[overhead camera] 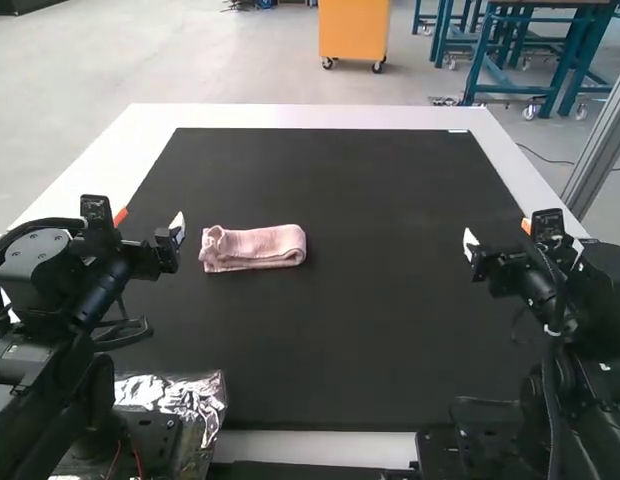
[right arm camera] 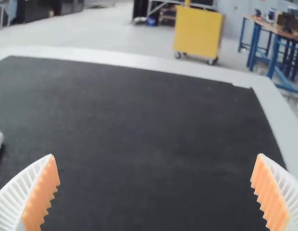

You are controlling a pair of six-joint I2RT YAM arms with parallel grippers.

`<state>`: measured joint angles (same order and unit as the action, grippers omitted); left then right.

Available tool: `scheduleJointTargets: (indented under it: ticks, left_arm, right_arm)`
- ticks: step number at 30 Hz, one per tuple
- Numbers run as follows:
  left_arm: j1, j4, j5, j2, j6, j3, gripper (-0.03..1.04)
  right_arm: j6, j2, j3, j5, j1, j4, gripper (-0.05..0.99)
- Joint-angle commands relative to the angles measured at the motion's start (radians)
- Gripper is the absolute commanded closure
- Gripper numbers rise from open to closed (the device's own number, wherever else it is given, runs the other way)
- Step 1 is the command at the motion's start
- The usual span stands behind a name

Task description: Fold the towel.

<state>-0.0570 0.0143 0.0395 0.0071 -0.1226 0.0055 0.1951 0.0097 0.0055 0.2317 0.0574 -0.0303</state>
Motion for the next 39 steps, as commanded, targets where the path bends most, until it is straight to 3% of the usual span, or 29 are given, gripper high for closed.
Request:
scheduleJointTargets:
  ticks: [1, 3, 8, 39]
  left_arm:
    - [0.005, -0.002, -0.02, -0.006, -0.077, -0.006, 0.04]
    - [0.005, -0.005, -0.02, -0.007, -0.107, -0.007, 0.04]
    - [0.005, -0.008, -0.018, -0.006, -0.112, -0.006, 0.04]
    - [0.005, -0.011, -0.018, -0.007, -0.112, -0.006, 0.04]
  right_arm:
    - [-0.011, -0.008, -0.006, -0.198, 0.009, 0.012, 0.02]
    - [-0.008, -0.008, -0.006, -0.239, 0.012, 0.007, 0.02]
    - [-0.002, -0.008, -0.007, -0.219, 0.005, 0.026, 0.02]
    - [-0.002, -0.008, -0.007, -0.219, 0.004, 0.027, 0.02]
